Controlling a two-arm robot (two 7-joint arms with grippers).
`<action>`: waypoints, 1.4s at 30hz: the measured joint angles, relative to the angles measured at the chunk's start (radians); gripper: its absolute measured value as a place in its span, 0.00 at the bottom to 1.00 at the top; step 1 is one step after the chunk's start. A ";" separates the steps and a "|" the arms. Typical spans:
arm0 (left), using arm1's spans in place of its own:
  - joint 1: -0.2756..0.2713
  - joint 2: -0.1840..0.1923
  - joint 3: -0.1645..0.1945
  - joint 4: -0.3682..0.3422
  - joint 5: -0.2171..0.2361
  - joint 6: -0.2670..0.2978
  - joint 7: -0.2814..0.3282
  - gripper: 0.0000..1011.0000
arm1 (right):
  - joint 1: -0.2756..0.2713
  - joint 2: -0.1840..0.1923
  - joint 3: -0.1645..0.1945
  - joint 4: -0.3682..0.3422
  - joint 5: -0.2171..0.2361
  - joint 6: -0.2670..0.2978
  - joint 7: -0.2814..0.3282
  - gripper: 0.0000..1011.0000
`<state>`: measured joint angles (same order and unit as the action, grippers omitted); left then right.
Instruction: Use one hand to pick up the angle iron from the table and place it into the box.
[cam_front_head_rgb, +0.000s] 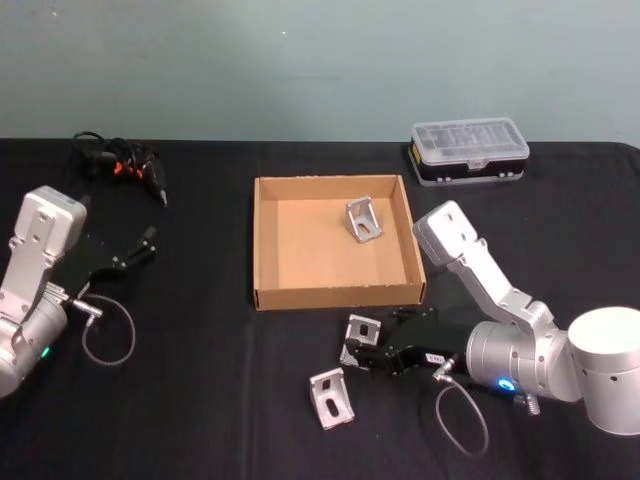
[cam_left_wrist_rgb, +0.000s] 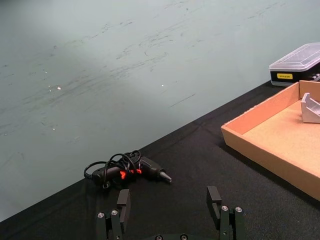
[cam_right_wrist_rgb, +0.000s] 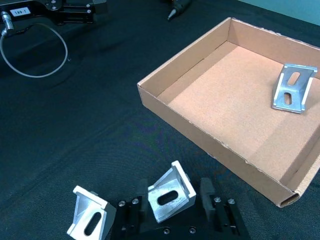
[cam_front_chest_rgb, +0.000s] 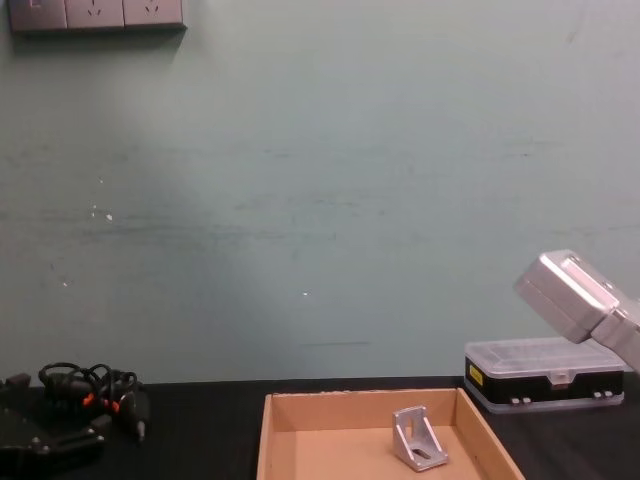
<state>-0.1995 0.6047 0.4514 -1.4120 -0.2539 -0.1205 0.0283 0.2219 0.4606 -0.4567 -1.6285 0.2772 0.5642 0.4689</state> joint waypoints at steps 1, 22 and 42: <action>0.000 0.000 0.000 0.000 0.000 0.000 0.000 0.99 | 0.000 0.000 0.000 0.000 0.000 0.000 0.000 0.62; 0.000 0.000 0.000 0.000 0.000 0.000 0.000 0.99 | -0.001 0.000 0.000 -0.001 -0.002 0.002 0.001 0.09; 0.000 0.000 0.000 0.000 0.000 0.000 0.000 0.99 | 0.042 0.002 0.013 -0.106 0.069 0.031 -0.018 0.09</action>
<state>-0.1995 0.6047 0.4514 -1.4120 -0.2539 -0.1205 0.0283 0.2639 0.4623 -0.4437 -1.7349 0.3465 0.5950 0.4507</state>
